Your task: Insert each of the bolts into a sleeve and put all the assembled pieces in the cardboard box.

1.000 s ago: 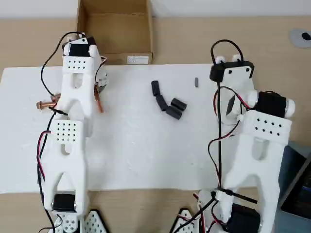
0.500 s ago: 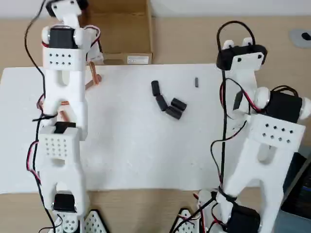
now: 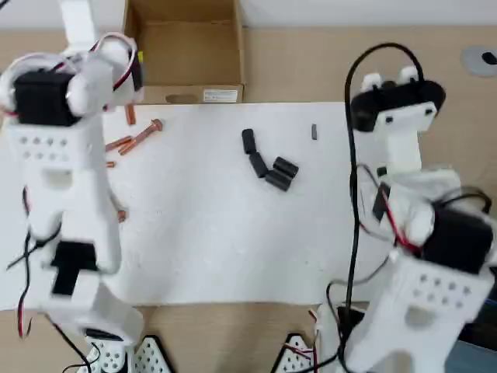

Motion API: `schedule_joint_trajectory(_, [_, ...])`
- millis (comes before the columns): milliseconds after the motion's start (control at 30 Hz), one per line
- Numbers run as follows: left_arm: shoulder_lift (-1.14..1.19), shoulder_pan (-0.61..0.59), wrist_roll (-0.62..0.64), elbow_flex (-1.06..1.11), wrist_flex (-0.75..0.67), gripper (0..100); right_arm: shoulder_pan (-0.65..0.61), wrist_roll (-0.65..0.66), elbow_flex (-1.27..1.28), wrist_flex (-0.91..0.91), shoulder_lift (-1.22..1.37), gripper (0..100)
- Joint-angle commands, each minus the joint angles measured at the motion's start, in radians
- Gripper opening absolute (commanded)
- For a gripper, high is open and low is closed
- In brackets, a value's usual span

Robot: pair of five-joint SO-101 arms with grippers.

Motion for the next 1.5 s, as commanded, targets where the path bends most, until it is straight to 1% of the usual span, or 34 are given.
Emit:
schedule_joint_trajectory(0, [-0.22,0.009,-0.009,0.226,0.005,0,0.01,-0.006,0.065,0.015,-0.094,1.0])
schedule_joint_trajectory(100, [-0.378,0.009,-0.002,0.431,0.003,0,0.015,-0.008,0.163,-0.018,-0.162,0.9])
schedule_joint_trajectory(233, [-0.593,0.009,0.0,0.644,-0.003,0,0.013,-0.008,0.297,-0.091,-0.269,0.9])
schedule_joint_trajectory(300, [-0.687,0.008,0.0,0.772,-0.037,0,0.012,-0.017,0.366,-0.138,-0.331,0.9])
schedule_joint_trajectory(467, [-0.926,0.0,0.0,1.105,-0.183,0,0.005,-0.155,0.55,-0.272,-0.483,0.9])
schedule_joint_trajectory(633, [-1.148,0.0,0.0,1.415,-0.37,0,-0.091,-0.229,0.702,-0.344,-0.599,0.9])
schedule_joint_trajectory(700, [-1.23,0.0,0.034,1.528,-0.44,0,-0.143,-0.27,0.748,-0.367,-0.634,0.9])
schedule_joint_trajectory(800, [-1.351,0.0,0.143,1.677,-0.525,0,-0.228,-0.328,0.812,-0.416,-0.677,0.9])
schedule_joint_trajectory(867, [-1.438,0.002,0.21,1.761,-0.563,0,-0.285,-0.361,0.852,-0.451,-0.704,0.9])
schedule_joint_trajectory(933, [-1.526,0.006,0.252,1.843,-0.594,0,-0.343,-0.384,0.891,-0.485,-0.733,0.9])
schedule_joint_trajectory(1200, [-1.9,0.008,0.261,2.111,-0.674,0,-0.55,-0.397,1.055,-0.606,-0.862,0.9])
schedule_joint_trajectory(1367, [-1.88,0.009,0.272,2.13,-0.686,0,-0.673,-0.393,1.161,-0.678,-0.967,0.9])
schedule_joint_trajectory(1467, [-1.885,0.011,0.338,2.136,-0.747,0,-0.745,-0.391,1.222,-0.724,-1.032,0.9])
